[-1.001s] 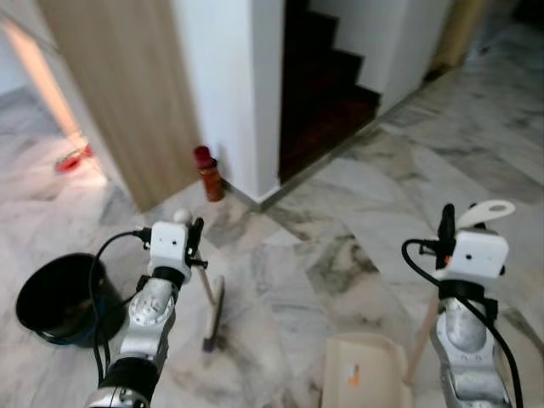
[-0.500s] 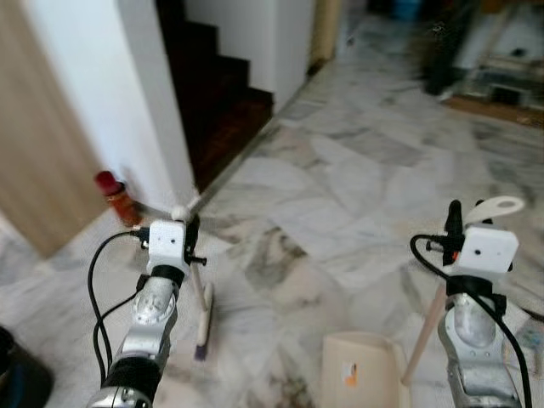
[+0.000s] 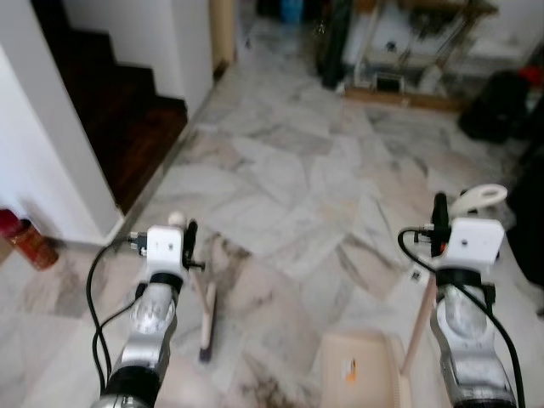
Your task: Sweep floor
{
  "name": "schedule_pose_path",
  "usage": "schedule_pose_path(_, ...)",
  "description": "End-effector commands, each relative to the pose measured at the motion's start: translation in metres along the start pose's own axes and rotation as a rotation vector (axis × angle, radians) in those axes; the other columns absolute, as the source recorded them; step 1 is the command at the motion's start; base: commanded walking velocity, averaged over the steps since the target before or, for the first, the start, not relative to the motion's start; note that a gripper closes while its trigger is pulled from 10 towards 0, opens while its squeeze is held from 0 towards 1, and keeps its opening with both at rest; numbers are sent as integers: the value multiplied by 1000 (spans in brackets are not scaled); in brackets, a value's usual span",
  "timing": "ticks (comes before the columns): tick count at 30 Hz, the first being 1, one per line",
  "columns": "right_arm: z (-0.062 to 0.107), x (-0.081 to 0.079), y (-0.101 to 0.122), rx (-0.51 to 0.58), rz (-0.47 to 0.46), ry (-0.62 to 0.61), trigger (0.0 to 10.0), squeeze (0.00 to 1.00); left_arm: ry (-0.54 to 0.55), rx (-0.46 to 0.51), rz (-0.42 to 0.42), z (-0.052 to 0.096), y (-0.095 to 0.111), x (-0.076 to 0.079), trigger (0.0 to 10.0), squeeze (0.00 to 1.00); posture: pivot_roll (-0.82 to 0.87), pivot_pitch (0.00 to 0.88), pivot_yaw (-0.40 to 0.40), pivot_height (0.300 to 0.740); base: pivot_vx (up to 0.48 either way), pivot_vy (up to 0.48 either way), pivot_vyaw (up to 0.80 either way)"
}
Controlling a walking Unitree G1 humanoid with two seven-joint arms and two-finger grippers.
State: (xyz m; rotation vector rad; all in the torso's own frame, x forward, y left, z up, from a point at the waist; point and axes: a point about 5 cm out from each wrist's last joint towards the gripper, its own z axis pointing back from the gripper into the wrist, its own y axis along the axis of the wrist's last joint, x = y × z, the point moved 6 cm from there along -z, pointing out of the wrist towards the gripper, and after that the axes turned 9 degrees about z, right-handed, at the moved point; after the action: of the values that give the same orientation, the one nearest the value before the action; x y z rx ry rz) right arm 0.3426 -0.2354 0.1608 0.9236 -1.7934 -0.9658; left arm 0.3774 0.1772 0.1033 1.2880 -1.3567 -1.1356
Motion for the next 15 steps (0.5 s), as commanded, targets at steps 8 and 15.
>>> schedule_pose_path(8,4,-3,7,21,-10,-7,10000,0,-41,57,-3,-7,17,8,10000,0,-190,28,30,740,0,0,-590)
schedule_pose_path(15,10,-5,9,19,-26,-32,10000,0,-74,32,-20,-8,14,8,10000,0,-215,31,65,740,0,0,-321)
